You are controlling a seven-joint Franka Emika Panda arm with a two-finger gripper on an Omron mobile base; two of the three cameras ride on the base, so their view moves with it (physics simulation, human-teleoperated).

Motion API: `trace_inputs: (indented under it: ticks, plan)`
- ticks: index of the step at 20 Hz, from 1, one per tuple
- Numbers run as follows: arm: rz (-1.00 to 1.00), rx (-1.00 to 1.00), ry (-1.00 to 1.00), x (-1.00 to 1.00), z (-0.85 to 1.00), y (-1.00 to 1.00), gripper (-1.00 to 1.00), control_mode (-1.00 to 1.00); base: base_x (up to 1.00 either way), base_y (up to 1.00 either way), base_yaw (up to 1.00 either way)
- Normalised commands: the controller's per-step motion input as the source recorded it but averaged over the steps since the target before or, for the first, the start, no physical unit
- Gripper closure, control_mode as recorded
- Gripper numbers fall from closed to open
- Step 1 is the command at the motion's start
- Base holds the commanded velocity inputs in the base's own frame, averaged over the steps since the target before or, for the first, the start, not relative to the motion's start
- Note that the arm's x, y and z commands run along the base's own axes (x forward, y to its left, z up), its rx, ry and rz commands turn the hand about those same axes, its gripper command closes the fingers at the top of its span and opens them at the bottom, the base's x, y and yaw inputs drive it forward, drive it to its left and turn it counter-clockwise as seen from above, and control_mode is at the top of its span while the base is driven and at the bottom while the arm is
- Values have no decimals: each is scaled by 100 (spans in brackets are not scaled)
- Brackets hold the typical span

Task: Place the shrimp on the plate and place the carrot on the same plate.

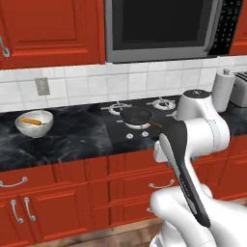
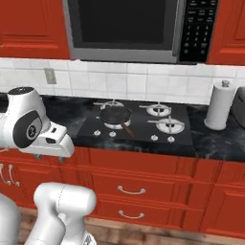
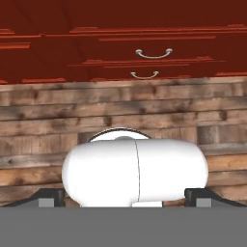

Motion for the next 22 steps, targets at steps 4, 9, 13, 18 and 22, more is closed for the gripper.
trace_inputs:
  ticks: [4, 9, 13, 18, 22]
  plan:
    - [0, 0, 0, 0, 0, 0, -100, 100, 3, 100, 0]
    - [0, 0, 0, 0, 0, 0, -100, 100, 16, 100, 0]
    - [0, 0, 0, 0, 0, 0, -100, 100, 14, 100, 0]
    - [0, 0, 0, 0, 0, 0, -100, 100, 27, 83, 0]
    - [0, 0, 0, 0, 0, 0, -100, 100, 40, 14, 0]
